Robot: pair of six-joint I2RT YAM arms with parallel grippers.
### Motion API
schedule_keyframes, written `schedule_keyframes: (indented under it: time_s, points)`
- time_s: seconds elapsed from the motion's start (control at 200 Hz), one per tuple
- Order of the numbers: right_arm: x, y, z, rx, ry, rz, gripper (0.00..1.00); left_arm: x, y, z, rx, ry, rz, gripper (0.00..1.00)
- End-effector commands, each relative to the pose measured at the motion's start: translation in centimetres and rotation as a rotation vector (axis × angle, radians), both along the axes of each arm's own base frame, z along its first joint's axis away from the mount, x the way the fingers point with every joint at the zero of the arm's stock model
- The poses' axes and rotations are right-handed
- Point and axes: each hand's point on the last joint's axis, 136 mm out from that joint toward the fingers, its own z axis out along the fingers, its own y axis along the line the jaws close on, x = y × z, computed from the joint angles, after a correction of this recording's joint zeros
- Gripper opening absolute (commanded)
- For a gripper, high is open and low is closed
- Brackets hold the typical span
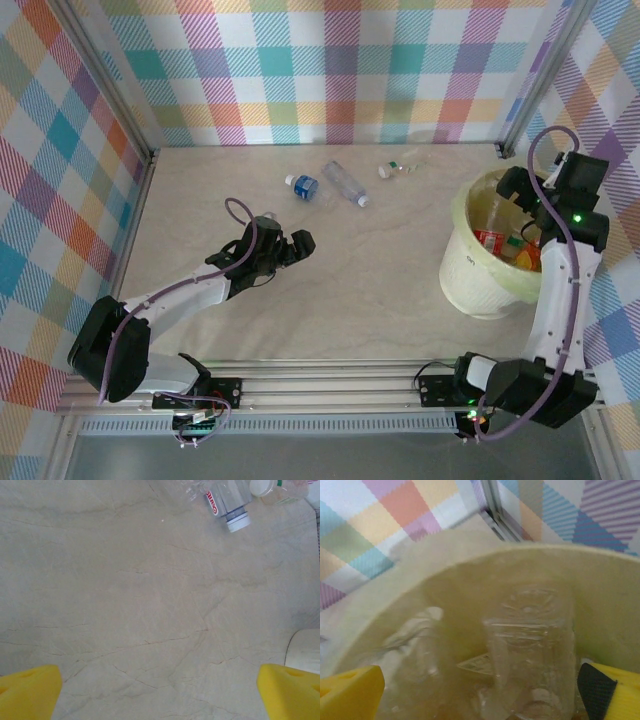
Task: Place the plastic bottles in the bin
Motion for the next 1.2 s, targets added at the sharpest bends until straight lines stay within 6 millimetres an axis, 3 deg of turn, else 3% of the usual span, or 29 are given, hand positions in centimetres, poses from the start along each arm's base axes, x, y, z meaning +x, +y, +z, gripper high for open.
schedule_keyframes:
  time_s: [0.0,0.135,0.325,0.515,0.655,0.94,1.115,1.195]
  points:
    - [-0.1,-0.5,0.5,0.019,0.016,-0.008,1.00,0.1,0.0,0.6,0.019,-0.026,-0.003,1.00]
    - [1.4,1.7,-0.1,0.091,-0.021,0.118,1.00,0.0,0.0,0.3,0.020,-0.021,-0.005,1.00]
    - [2.1,4.2,1.7,0.134,-0.150,0.261,1.00,-0.1,0.0,0.2,0.021,-0.017,-0.008,1.00]
    - [1.8,8.5,3.8,0.253,-0.235,0.476,1.00,0.0,-0.2,0.2,0.013,-0.015,-0.007,1.00]
    - [0.8,10.1,5.4,0.311,-0.282,0.526,1.00,0.4,-0.7,0.6,-0.009,-0.020,-0.017,1.00]
    - [-1.9,11.0,7.6,0.246,-0.362,0.495,1.00,2.8,-2.8,1.6,-0.060,-0.006,-0.002,1.00]
    - [-4.0,14.4,9.0,0.224,-0.415,0.607,1.00,5.4,-4.2,1.5,-0.063,0.025,0.041,1.00]
    - [-4.8,16.4,9.1,0.229,-0.420,0.677,1.00,6.8,-3.6,1.0,-0.013,0.047,0.121,1.00]
